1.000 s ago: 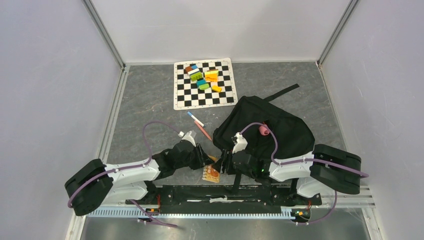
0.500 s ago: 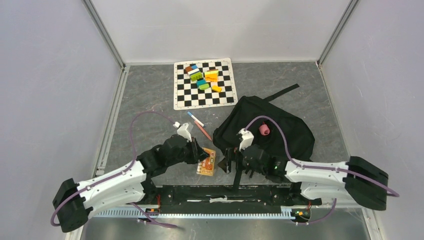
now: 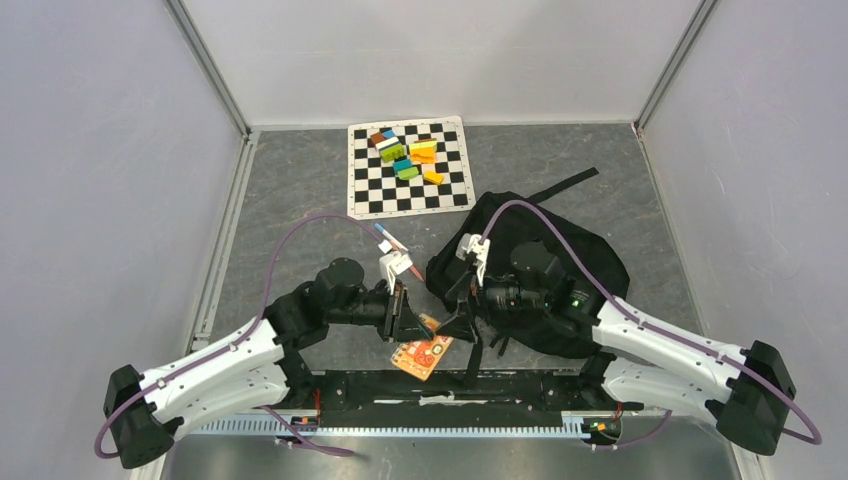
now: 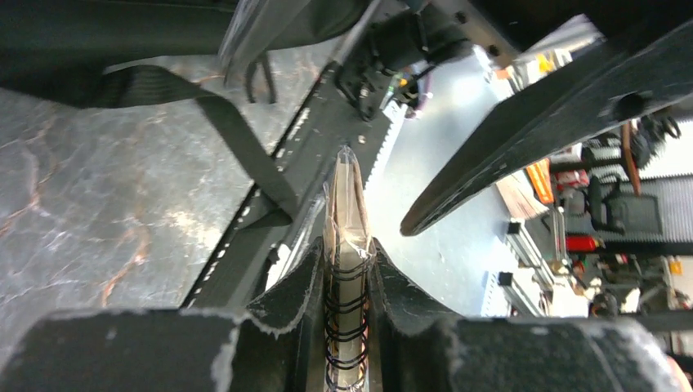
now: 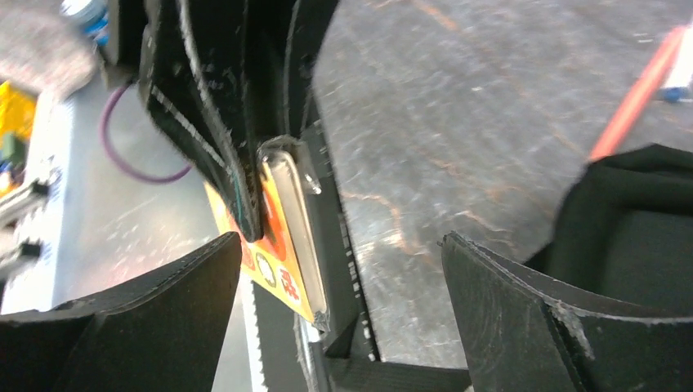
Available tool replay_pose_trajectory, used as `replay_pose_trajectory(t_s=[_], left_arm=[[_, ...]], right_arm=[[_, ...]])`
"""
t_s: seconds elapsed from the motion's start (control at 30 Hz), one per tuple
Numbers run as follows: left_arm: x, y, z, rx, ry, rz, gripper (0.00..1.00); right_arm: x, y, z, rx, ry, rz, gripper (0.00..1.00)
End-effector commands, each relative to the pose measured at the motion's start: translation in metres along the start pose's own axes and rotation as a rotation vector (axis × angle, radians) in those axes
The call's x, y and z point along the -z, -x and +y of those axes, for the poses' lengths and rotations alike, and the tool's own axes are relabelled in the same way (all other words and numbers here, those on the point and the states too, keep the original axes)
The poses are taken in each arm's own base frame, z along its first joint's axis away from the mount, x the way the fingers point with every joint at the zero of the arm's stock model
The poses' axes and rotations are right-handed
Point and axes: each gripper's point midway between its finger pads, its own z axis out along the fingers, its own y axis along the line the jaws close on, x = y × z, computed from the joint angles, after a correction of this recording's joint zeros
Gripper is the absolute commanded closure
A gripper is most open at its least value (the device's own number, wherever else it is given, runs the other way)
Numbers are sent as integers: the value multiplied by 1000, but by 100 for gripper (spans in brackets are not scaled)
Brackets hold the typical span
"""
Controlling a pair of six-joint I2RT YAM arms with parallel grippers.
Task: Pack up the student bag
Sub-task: Place the stationery in the student bag.
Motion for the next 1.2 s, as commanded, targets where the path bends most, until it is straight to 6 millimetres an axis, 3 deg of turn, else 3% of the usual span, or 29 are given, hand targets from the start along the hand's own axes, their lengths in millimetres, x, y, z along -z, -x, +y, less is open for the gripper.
replay_pose_trajectory(t_s=[0.0,0.1,0.3,0.4,0.57,0.6,0.67,0.8,0.83,0.9,1.03,1.17], left_arm=[[12,13,-50,-135,-224,8,97],[12,13,-55,-138,-246,15,97],[9,14,-58,-140,-265,27,98],[9,16,-58,-151,-264,15,98],[8,18,-53,-148,-239,-5,97],[8,19,-52,-149,-230,-15,92],[7,26,-48,-153,-198,-49,67],[1,44,-28,-177,-84,-148,5],[-2,50,-20,-179,-47,-177,1],[-10,58,-2,-179,23,-220,0],[-35,76,17,-166,110,-236,0],[-73,85,12,-203,140,-180,0]], right_arm=[[7,-9,43,46,266,76,5],[9,-11,52,32,325,78,9],[11,-3,71,-24,439,-9,41],[4,-8,62,-46,404,3,56],[1,-11,56,-36,370,18,92],[1,-11,53,-34,347,16,100],[0,-8,41,-23,267,13,100],[11,4,-3,-47,4,-6,100],[18,9,-15,-59,-76,-17,100],[39,21,-48,-89,-294,-48,100],[100,45,-99,-137,-719,-149,100],[163,66,-116,-178,-997,-313,100]])
